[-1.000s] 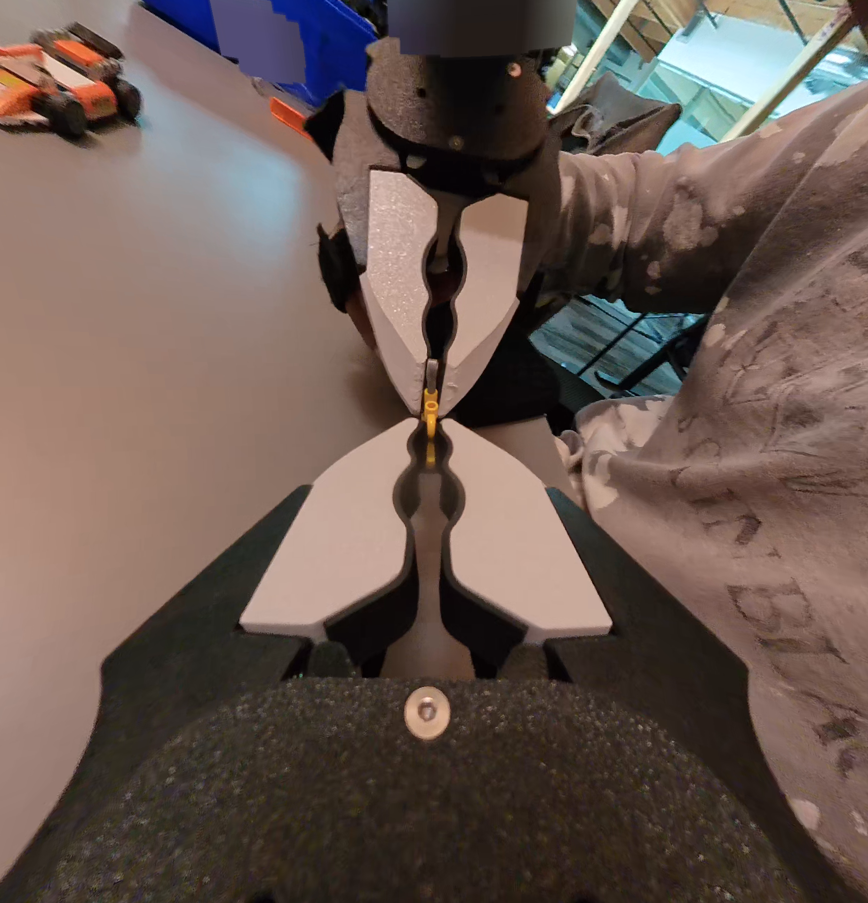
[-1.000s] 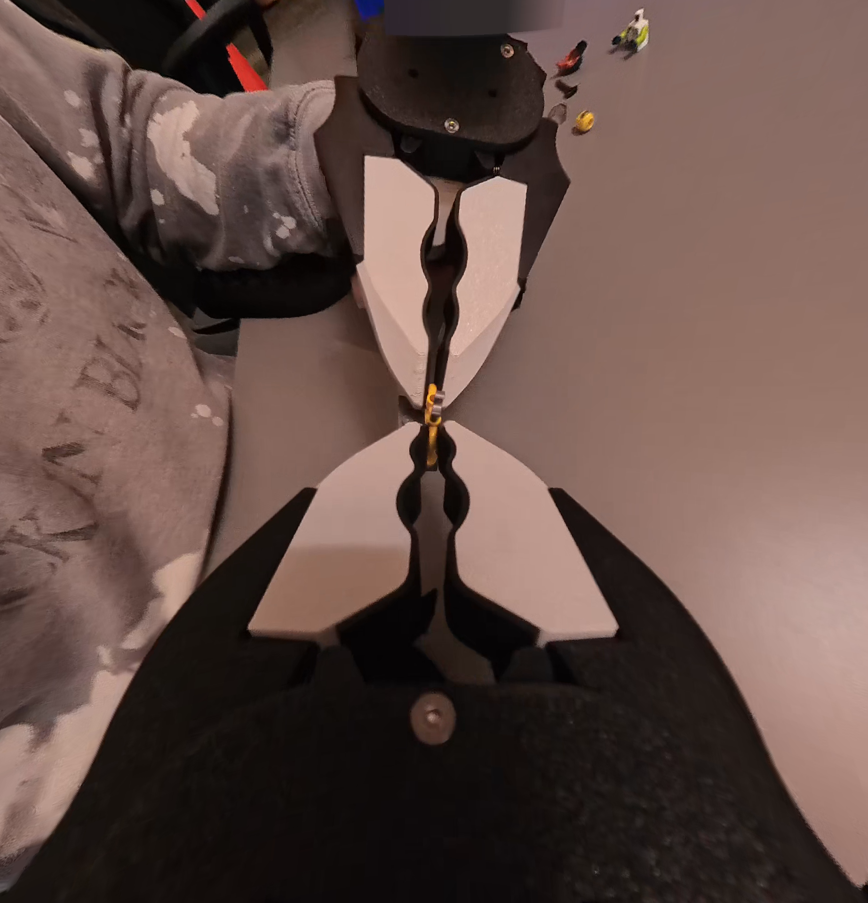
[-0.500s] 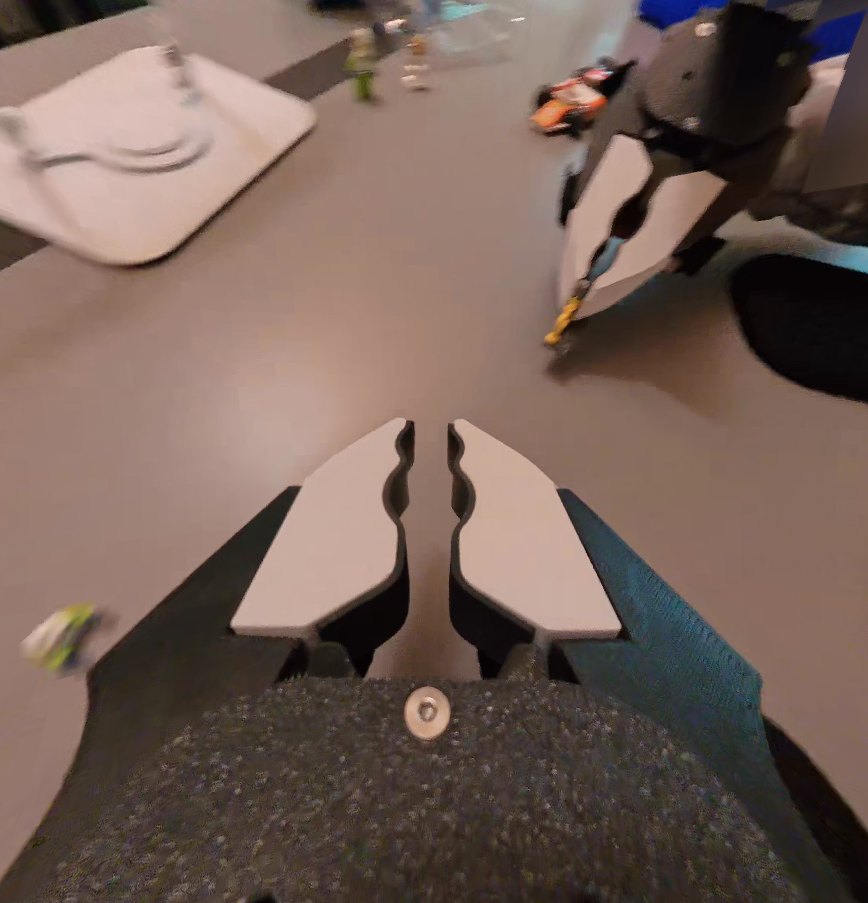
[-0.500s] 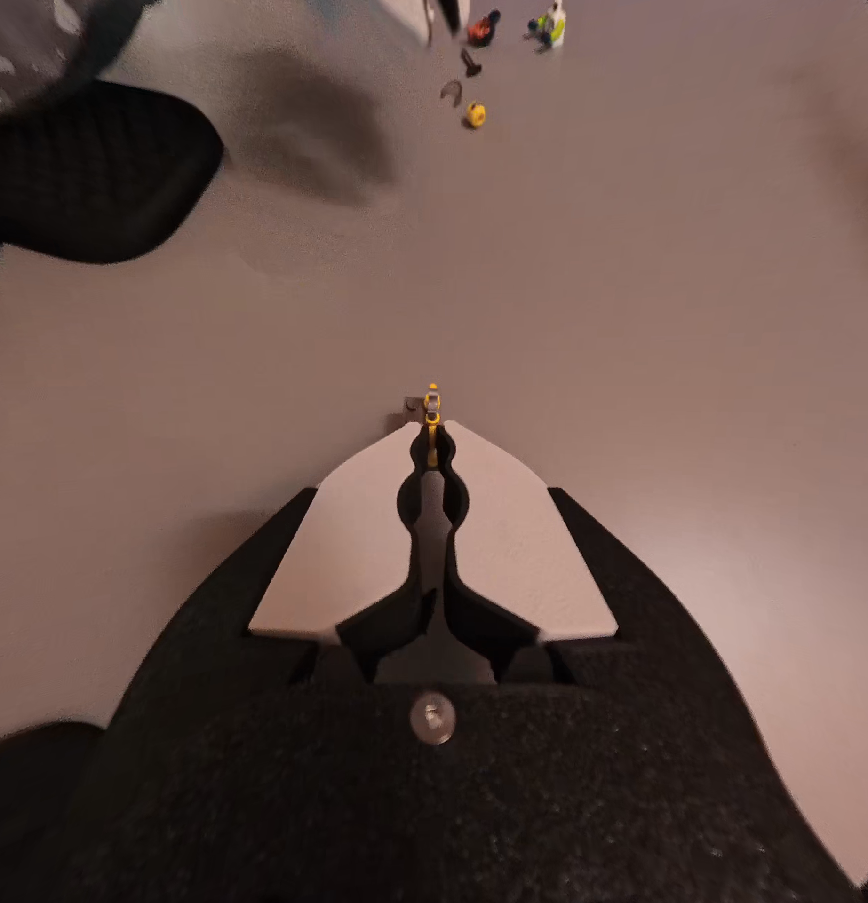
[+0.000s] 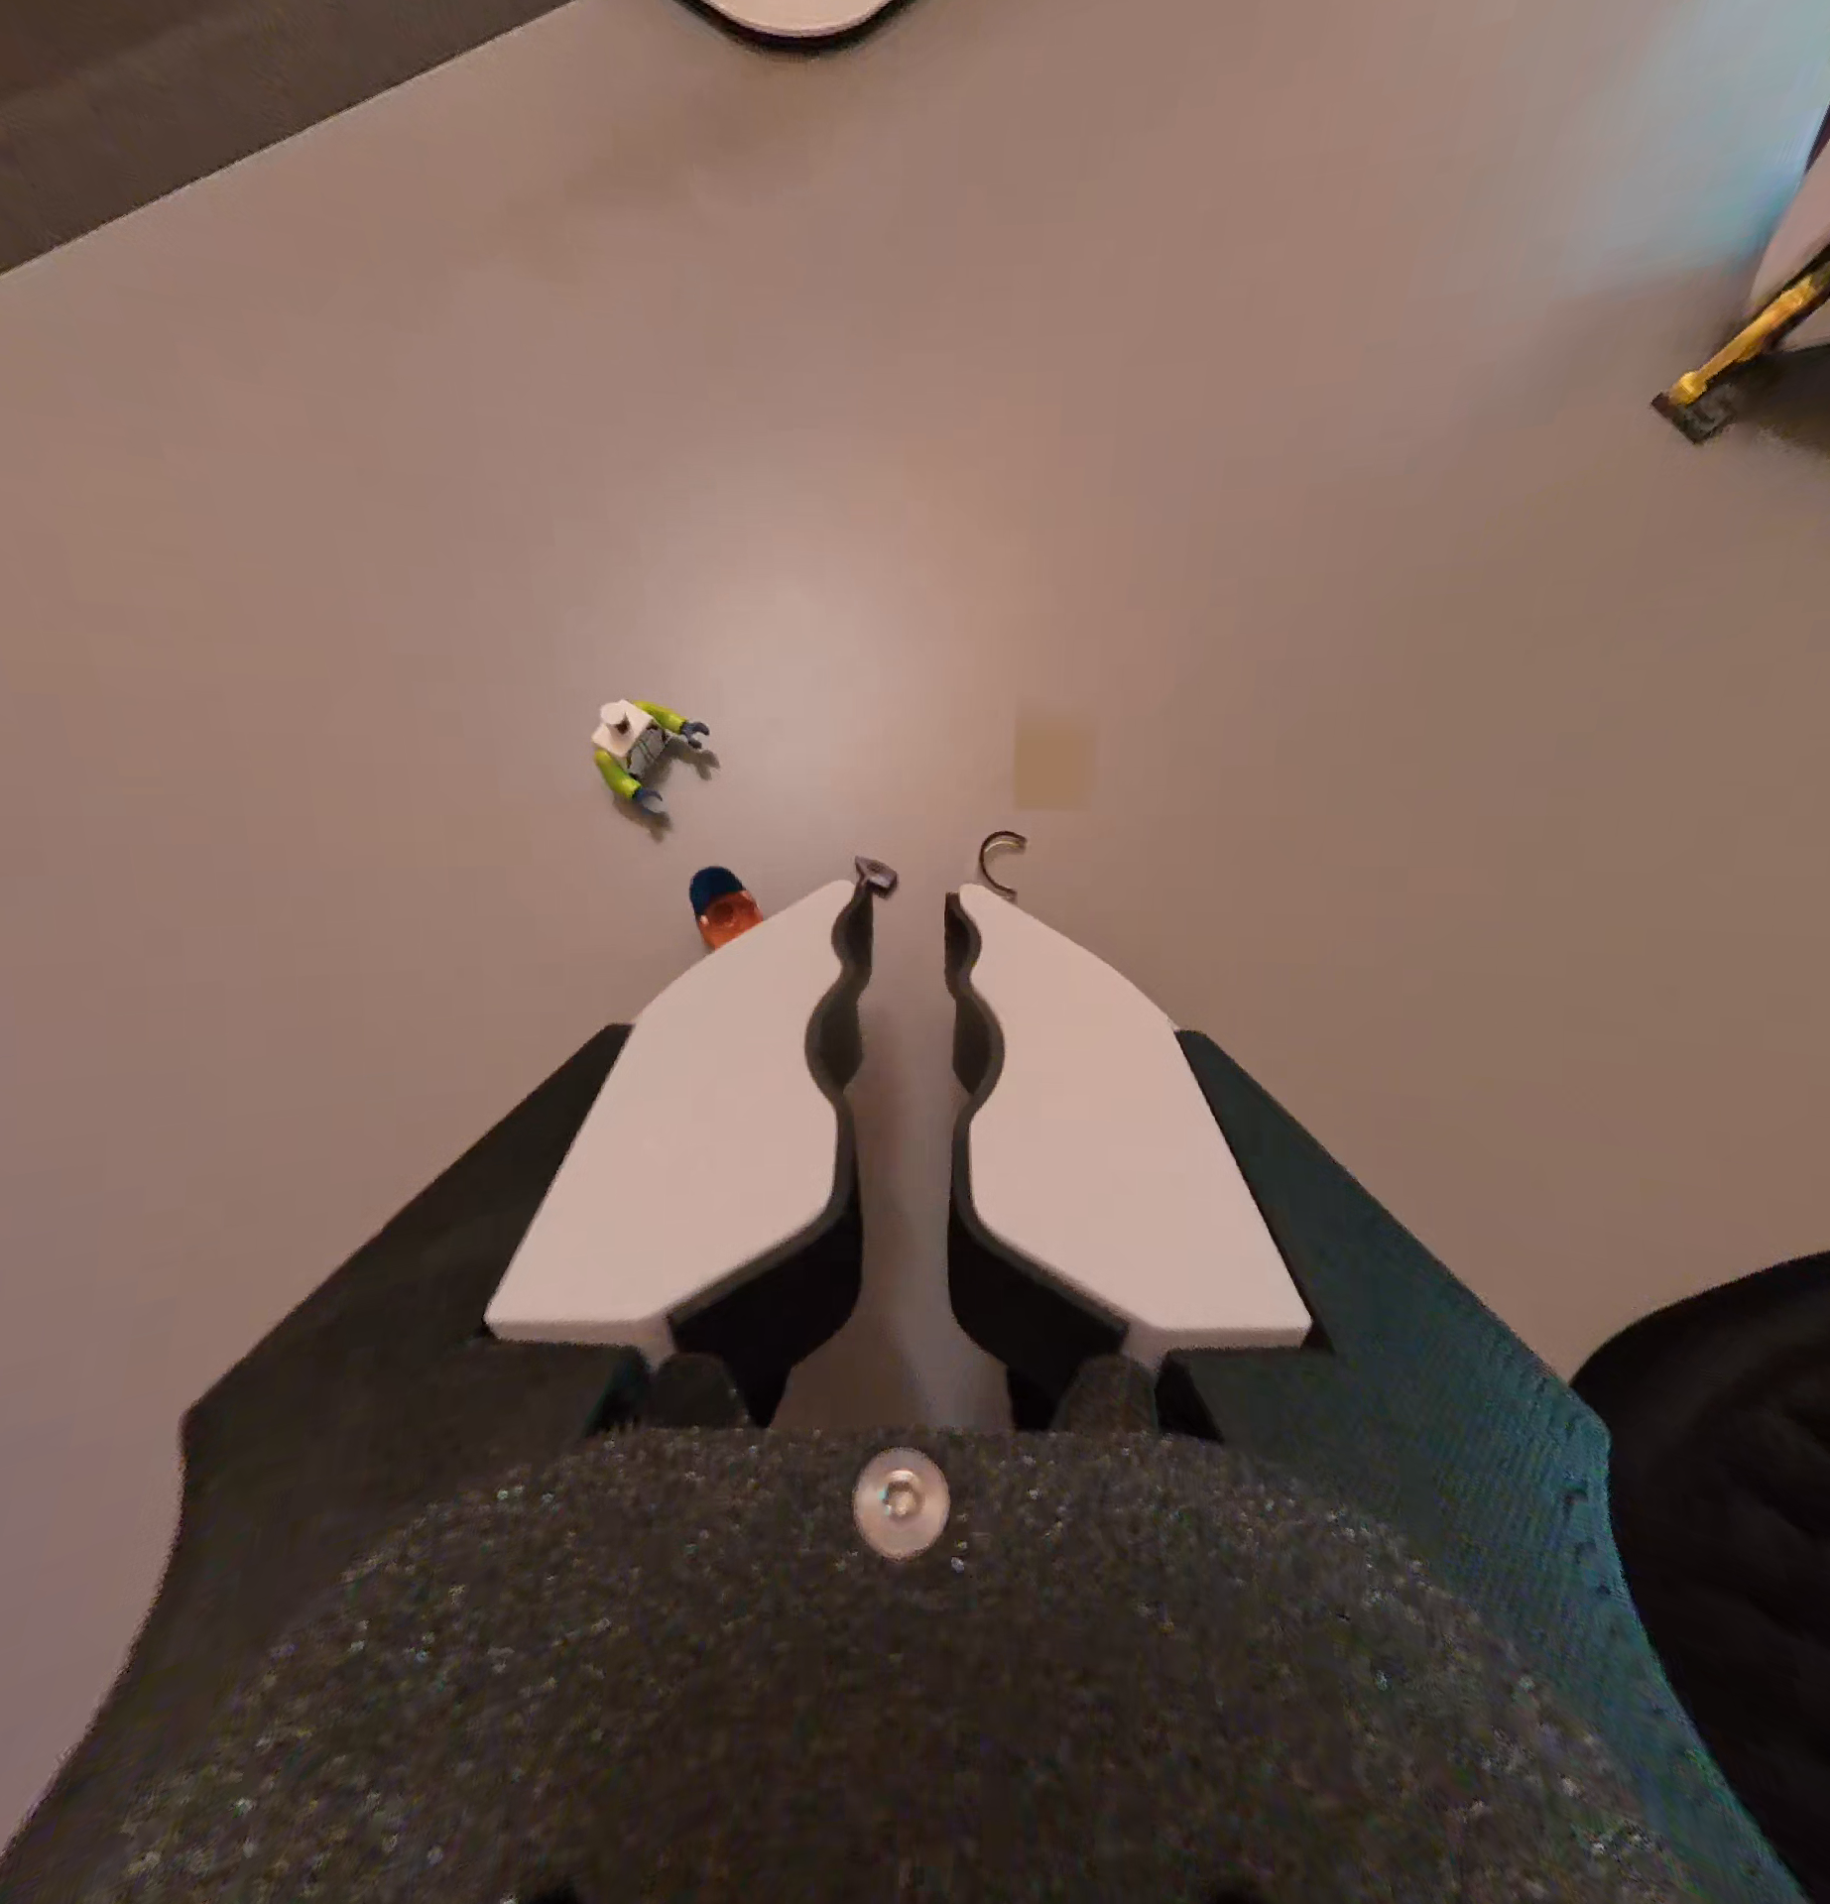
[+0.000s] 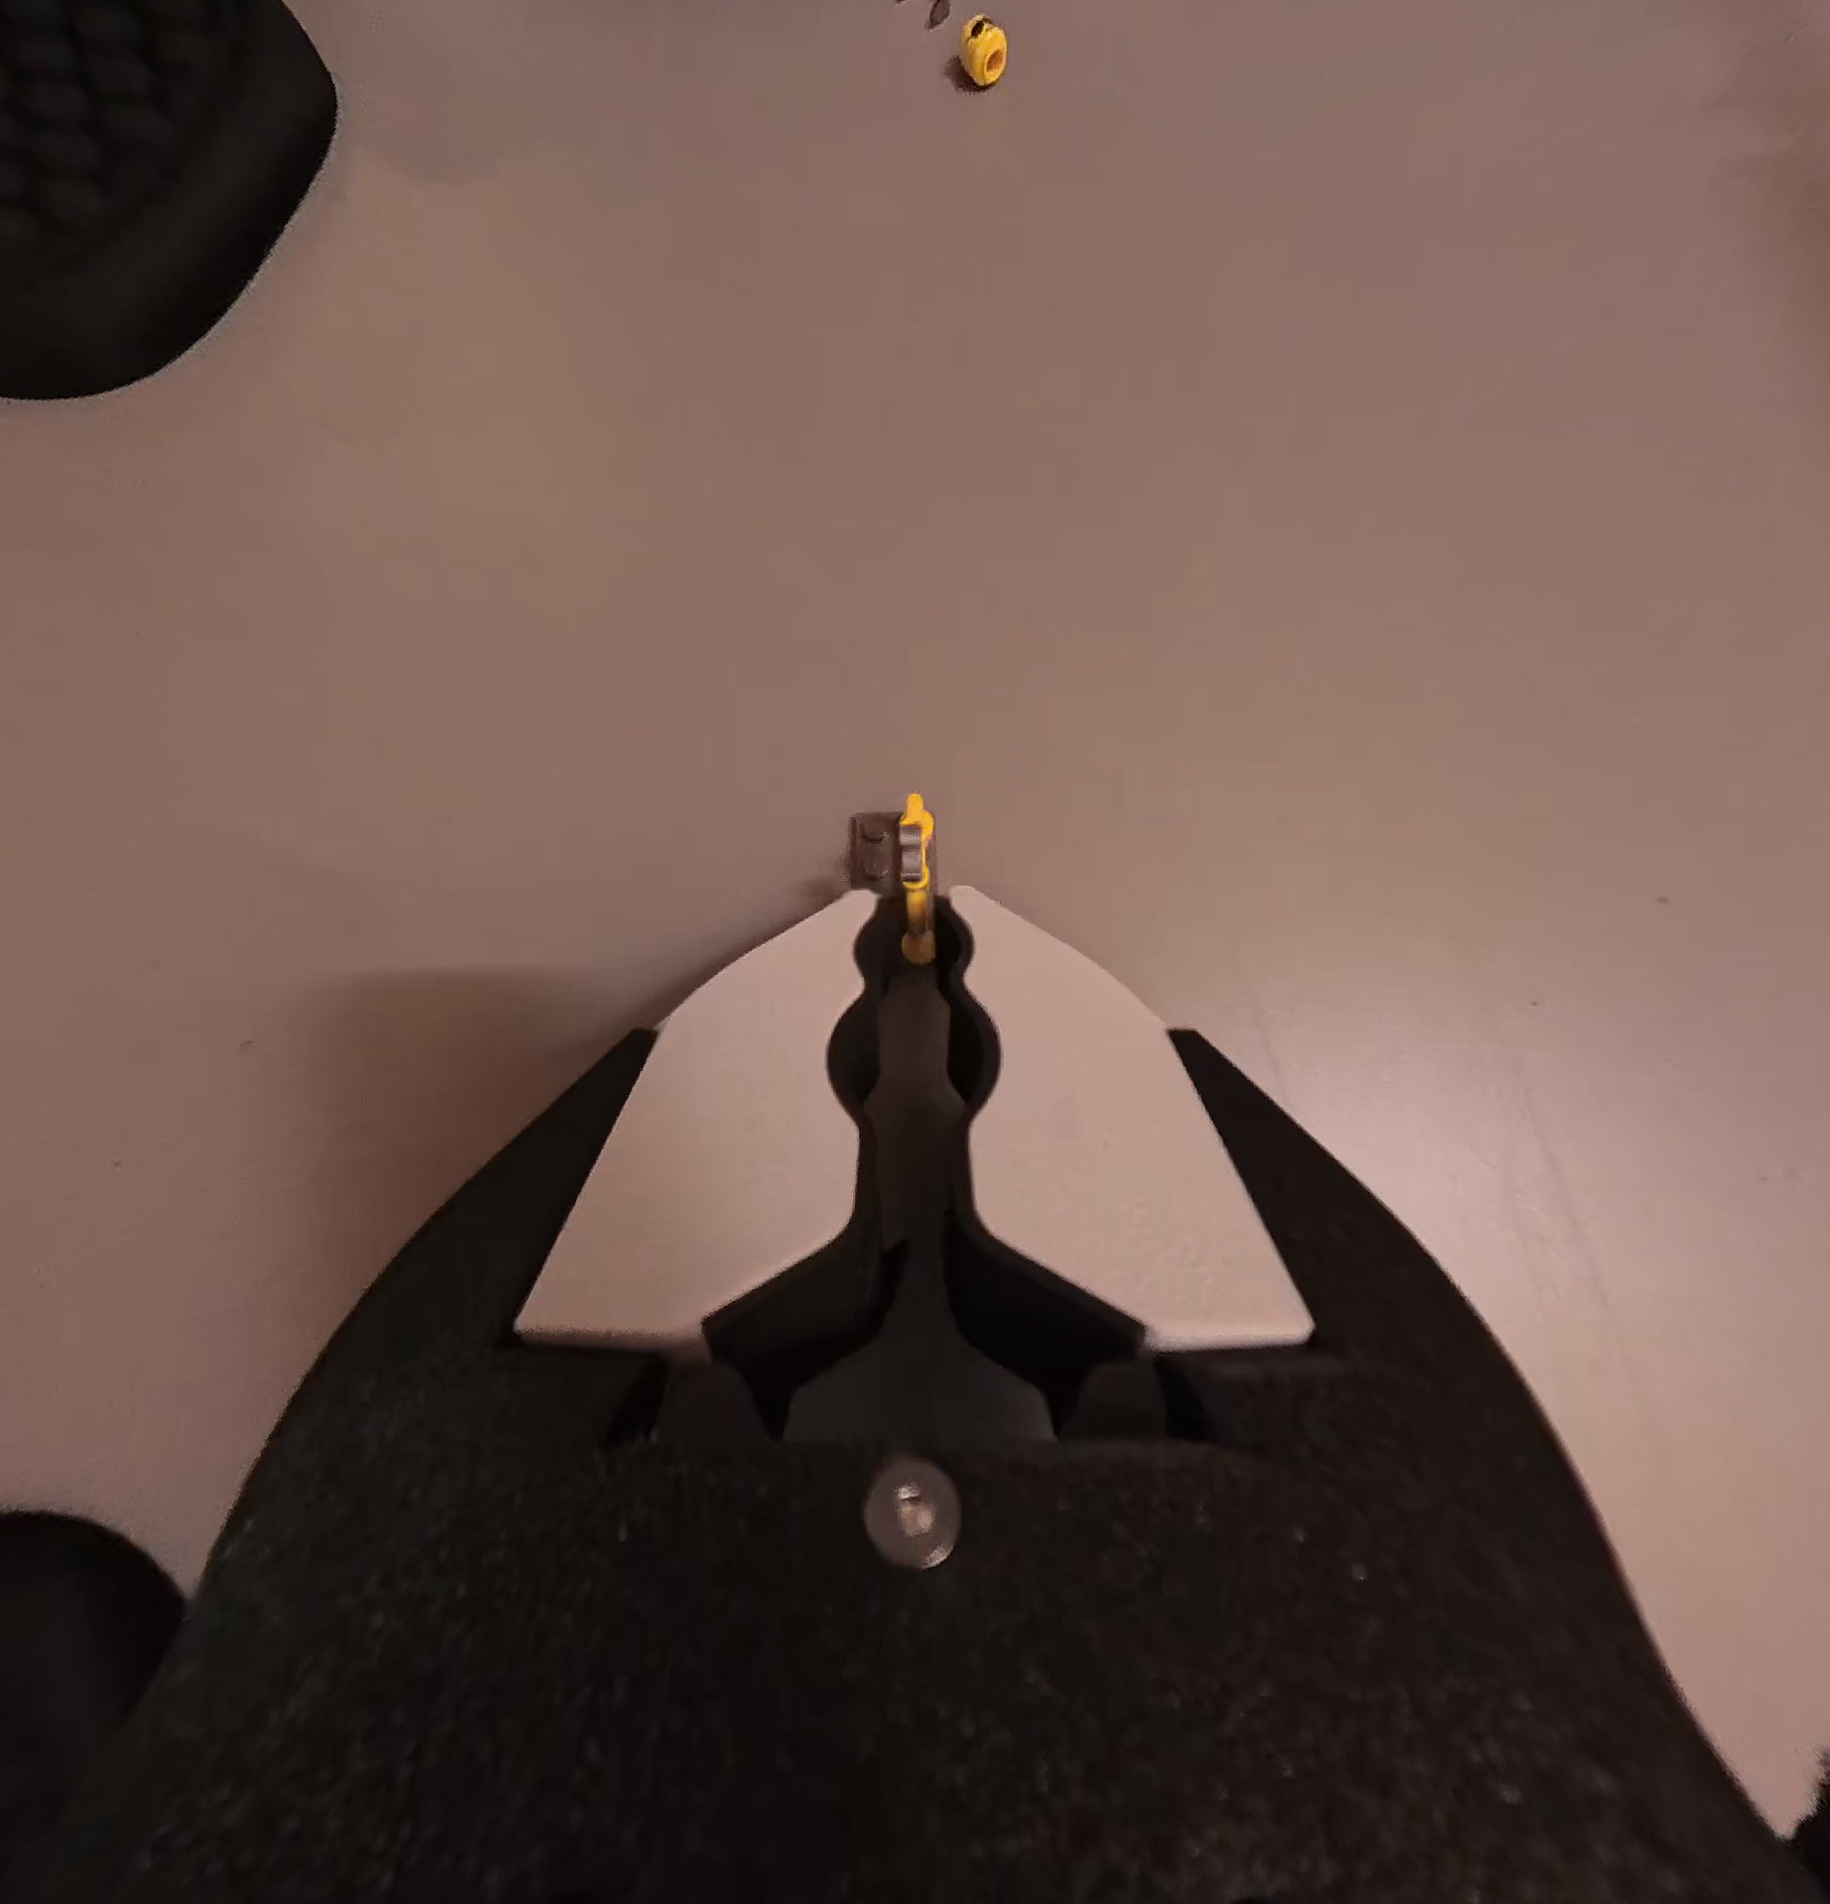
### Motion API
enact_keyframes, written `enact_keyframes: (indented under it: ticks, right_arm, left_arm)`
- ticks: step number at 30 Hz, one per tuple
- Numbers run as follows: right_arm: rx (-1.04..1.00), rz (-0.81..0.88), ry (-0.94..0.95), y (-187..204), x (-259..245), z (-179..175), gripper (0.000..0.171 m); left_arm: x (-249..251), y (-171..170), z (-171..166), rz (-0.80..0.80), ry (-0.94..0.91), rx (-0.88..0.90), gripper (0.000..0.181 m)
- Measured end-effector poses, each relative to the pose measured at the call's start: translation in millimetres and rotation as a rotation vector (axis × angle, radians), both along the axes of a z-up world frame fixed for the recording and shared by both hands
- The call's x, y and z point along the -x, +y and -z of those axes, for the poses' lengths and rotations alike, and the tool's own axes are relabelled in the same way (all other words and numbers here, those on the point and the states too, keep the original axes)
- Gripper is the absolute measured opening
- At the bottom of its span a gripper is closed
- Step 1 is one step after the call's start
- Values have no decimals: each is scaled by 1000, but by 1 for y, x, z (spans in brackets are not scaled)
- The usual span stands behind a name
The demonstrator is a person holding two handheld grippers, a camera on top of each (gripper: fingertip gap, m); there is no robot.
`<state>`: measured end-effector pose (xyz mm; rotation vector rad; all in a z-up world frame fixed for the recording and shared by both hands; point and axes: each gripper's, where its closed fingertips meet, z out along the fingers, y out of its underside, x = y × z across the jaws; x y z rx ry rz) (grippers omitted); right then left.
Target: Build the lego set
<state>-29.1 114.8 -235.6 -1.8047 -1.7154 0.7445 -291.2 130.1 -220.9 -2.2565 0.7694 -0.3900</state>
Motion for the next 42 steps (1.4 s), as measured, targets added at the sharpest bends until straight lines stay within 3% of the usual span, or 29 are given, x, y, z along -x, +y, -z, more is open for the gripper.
enact_keyframes:
  ticks: [8,16,24,35,38,42]
  right_arm:
    - [41,161,178,-8,-18,-34,33]
    - [99,308,348,-28,-42,-46,31]
    - [121,328,393,-28,-44,-51,28]
    - [128,307,384,-34,-39,-45,25]
    - [115,294,387,-39,-36,-49,24]
    - [128,332,405,-41,-25,-60,20]
  left_arm:
    - [6,1,9,73,106,24,18]
    - [15,-6,20,215,255,118,19]
    - [8,7,27,333,387,151,17]
    - [3,0,29,426,371,318,3]
    - [0,-4,27,408,363,280,3]
    - [-47,-13,-7,362,235,26,3]
